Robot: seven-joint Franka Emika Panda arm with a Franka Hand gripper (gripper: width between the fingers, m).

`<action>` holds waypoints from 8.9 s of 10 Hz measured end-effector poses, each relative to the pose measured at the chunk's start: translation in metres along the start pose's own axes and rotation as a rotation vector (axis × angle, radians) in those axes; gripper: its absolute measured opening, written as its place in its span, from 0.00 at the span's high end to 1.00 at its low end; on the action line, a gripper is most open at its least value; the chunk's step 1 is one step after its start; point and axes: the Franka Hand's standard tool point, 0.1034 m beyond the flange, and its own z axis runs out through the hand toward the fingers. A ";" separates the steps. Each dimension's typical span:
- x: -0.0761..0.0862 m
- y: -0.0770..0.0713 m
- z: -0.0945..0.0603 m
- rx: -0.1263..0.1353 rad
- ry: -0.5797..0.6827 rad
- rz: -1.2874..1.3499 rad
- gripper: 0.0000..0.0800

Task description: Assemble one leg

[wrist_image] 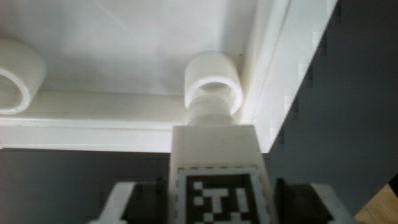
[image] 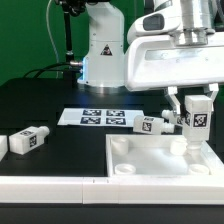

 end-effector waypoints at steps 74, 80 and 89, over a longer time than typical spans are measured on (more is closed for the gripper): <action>0.021 -0.007 0.042 -0.087 -0.325 0.425 0.19; 0.024 -0.006 0.041 -0.092 -0.314 0.394 0.64; 0.018 0.000 0.042 -0.208 -0.295 1.451 0.64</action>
Offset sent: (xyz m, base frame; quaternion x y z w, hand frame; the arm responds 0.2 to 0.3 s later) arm 0.0175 -0.0052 -0.0123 -0.0520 -0.0058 -0.0256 0.9983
